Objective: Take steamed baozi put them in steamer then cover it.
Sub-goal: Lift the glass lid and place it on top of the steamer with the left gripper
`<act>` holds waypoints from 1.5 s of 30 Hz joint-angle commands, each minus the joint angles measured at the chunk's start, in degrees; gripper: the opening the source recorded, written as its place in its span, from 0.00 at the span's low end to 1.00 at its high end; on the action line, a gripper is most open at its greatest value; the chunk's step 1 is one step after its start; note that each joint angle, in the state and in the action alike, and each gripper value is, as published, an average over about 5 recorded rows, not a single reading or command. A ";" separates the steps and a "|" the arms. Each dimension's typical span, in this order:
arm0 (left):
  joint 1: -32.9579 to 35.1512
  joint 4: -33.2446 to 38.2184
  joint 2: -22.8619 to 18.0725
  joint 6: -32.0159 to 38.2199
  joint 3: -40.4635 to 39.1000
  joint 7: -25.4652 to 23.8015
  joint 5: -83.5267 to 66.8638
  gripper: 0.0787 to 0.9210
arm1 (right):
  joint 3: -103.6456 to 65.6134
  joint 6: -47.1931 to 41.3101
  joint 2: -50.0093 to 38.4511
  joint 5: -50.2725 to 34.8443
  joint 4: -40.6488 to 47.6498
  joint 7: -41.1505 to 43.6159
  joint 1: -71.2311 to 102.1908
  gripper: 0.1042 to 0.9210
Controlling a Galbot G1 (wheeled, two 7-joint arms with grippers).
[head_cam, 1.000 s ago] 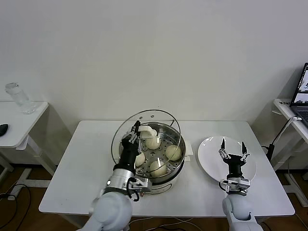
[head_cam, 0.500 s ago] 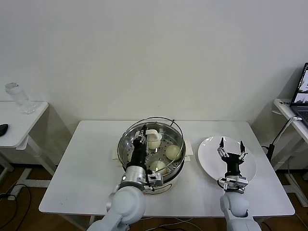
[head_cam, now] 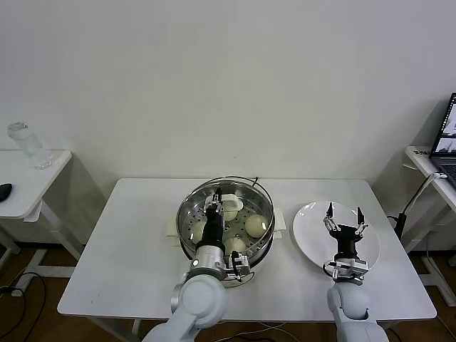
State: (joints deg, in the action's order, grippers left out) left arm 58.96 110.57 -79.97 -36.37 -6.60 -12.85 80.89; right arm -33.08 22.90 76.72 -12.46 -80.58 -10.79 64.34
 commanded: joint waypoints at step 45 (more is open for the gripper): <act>2.02 -3.81 -3.02 5.20 0.82 -1.36 11.59 0.21 | -0.08 0.62 -0.26 -0.06 1.27 0.22 -0.43 0.88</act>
State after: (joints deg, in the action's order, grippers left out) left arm 60.48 105.94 -83.17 -31.27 -5.98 -14.21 92.29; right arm -33.19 23.50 76.47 -12.55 -79.27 -10.59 63.93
